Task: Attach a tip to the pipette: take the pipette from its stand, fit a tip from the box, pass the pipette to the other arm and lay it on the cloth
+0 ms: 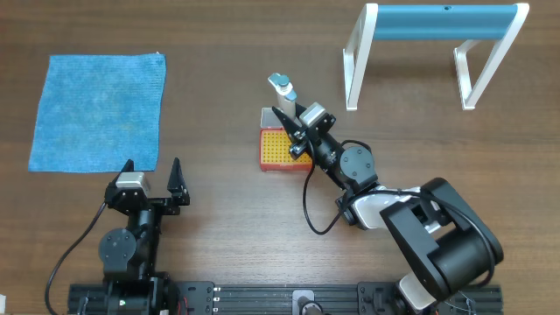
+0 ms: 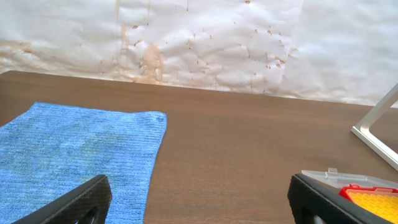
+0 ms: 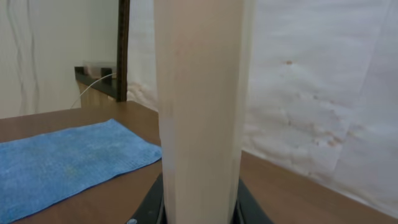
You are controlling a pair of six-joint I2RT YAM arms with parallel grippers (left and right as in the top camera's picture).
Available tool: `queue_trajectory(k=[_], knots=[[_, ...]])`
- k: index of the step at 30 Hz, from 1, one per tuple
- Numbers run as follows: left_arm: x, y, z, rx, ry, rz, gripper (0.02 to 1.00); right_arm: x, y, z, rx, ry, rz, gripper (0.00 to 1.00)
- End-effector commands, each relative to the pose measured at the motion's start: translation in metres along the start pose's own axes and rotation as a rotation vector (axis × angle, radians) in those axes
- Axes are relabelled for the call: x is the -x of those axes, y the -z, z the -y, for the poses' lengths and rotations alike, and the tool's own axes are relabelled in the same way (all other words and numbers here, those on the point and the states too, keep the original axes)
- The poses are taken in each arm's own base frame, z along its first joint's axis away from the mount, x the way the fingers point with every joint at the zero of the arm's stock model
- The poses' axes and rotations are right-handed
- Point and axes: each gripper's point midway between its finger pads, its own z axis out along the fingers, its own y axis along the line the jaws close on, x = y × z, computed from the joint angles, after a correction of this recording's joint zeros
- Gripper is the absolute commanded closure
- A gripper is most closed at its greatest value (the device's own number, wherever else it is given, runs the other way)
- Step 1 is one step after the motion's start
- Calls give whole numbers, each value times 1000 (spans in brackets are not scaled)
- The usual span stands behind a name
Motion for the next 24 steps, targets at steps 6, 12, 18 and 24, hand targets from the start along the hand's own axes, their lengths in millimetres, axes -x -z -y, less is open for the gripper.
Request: queue_trajectory(k=[6,12,18,24], knots=[[-1,0,-3,15,9,0,102,-22,0,-11,24,-142,-49,921],[-1,0,-3,15,9,0,102,-23,1,-11,23,-172,-51,923],[-1,0,-3,15,9,0,102,-38,1,-10,12,-176,-86,921],[-1,0,-3,15,9,0,102,-39,2,2,-27,-170,-86,923]])
